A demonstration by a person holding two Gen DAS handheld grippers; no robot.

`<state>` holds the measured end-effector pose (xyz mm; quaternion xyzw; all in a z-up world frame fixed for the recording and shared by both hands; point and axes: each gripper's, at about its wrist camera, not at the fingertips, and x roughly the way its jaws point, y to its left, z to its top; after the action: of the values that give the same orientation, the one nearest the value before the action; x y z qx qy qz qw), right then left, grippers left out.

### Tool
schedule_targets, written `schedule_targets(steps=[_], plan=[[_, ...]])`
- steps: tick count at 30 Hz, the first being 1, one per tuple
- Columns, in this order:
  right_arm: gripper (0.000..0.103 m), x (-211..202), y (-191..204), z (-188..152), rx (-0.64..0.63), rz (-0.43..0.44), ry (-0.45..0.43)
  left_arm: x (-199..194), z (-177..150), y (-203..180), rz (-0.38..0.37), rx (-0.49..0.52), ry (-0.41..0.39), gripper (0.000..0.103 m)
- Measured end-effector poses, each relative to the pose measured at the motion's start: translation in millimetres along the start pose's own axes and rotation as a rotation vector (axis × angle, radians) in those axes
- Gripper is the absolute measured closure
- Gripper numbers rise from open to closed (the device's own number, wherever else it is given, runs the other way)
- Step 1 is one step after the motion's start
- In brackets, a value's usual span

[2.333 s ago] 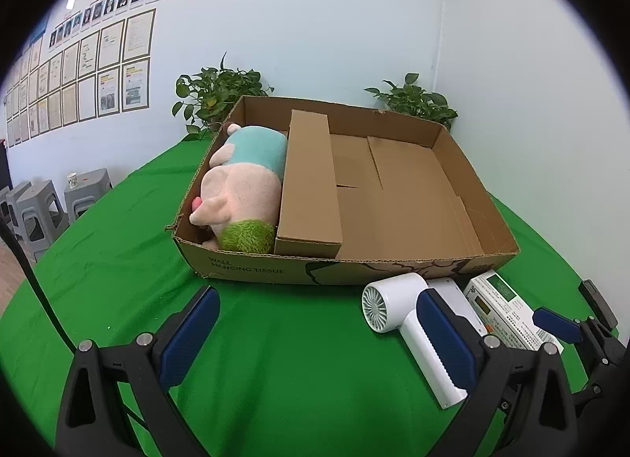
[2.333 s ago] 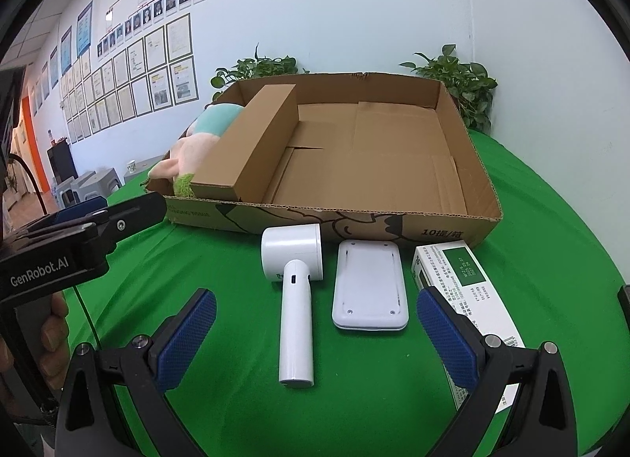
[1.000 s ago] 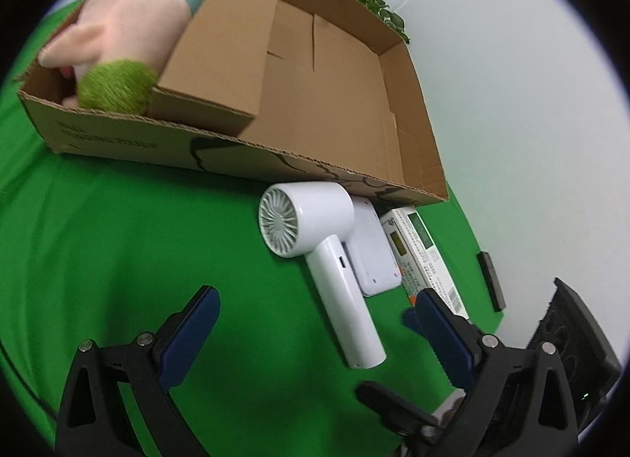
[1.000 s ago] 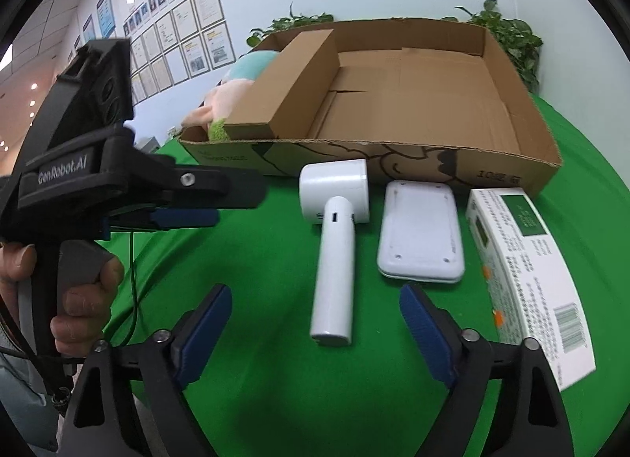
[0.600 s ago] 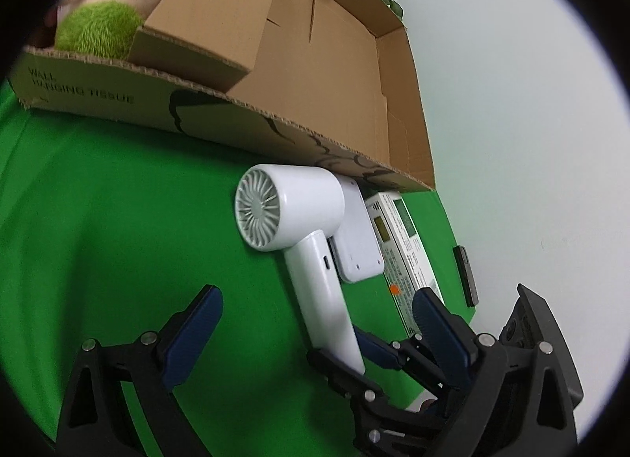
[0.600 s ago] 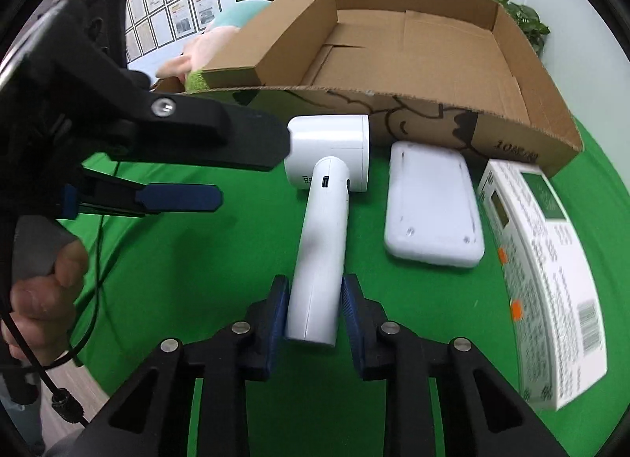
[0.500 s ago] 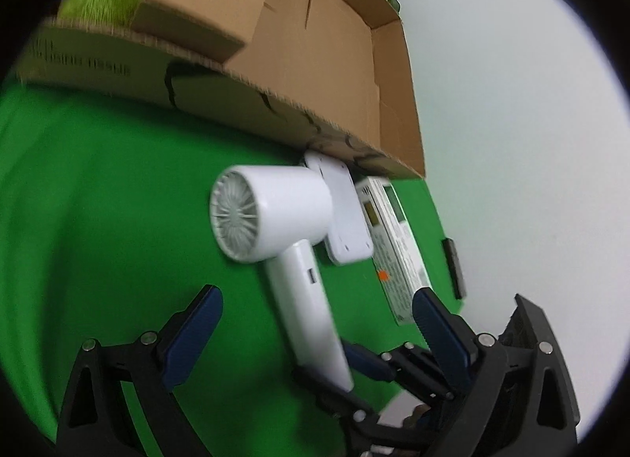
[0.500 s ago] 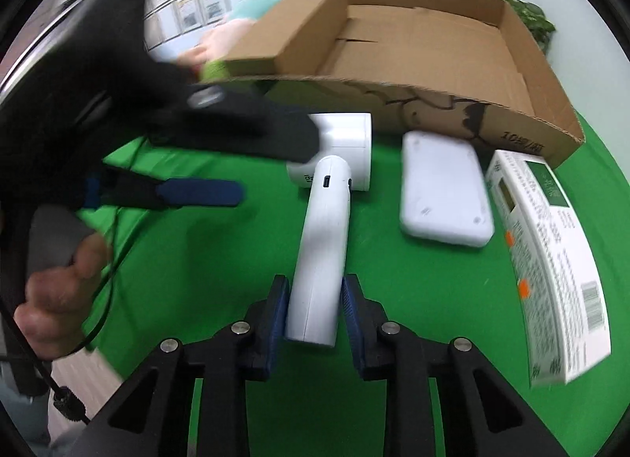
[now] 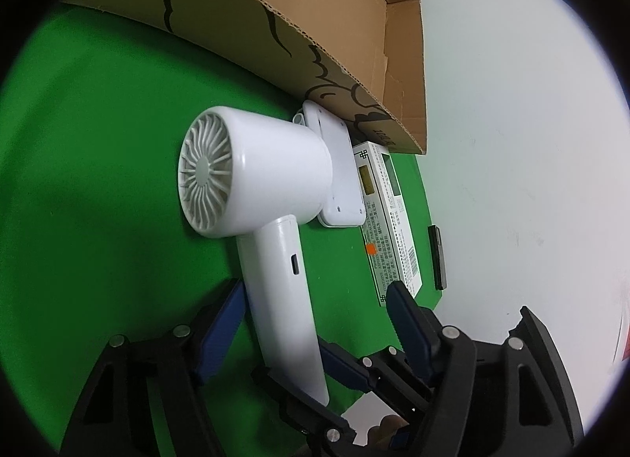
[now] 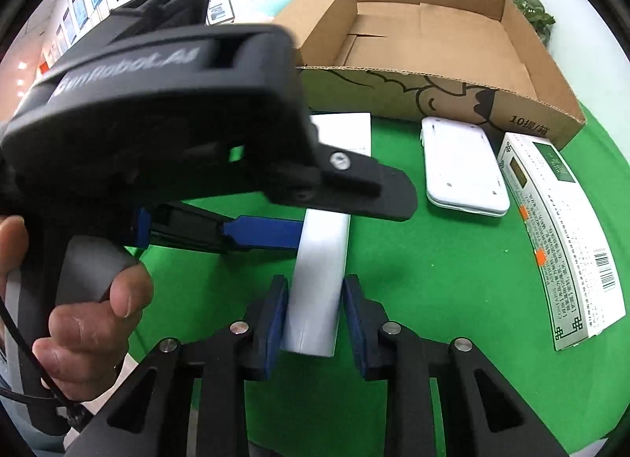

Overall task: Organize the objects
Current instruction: 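Lower the right gripper onto the white hair dryer handle and close, then lift the hair dryer with the right gripper and carry it over the tray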

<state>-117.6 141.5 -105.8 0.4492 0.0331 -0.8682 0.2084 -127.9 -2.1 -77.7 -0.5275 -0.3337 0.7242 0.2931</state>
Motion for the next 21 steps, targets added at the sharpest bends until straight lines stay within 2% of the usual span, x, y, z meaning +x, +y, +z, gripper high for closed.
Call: schedule_targets(steps=[3, 8, 9, 10, 13, 16, 21], plan=[[0.076, 0.1, 1.1, 1.5, -0.002, -0.008, -0.005, 4.2, -1.4, 0.8, 0.024, 0.009, 0.0, 0.045], [0.076, -0.9, 4.9, 4.0, -0.018, -0.018, -0.011, -0.9, -5.0, 2.0, 0.062, 0.019, 0.003, 0.059], [0.076, -1.5, 6.4, 3.9, -0.024, -0.023, -0.014, 0.4, -5.7, 2.1, 0.07, 0.022, 0.005, 0.068], [0.076, -2.3, 8.3, 3.8, -0.03, -0.029, -0.018, 1.6, -6.4, 1.8, 0.083, 0.024, 0.007, 0.07], [0.076, -2.6, 10.8, 5.6, -0.031, -0.037, -0.028, 1.4, -7.1, 1.2, 0.096, 0.028, 0.007, 0.073], [0.076, -9.9, 10.3, -8.0, -0.03, -0.03, -0.036, -1.2, -7.8, -1.4, 0.119, 0.037, 0.0, 0.073], [0.076, -21.6, 19.1, -6.5, -0.053, -0.042, -0.085, -13.9, -7.9, -15.7, 0.136, 0.083, -0.044, 0.073]])
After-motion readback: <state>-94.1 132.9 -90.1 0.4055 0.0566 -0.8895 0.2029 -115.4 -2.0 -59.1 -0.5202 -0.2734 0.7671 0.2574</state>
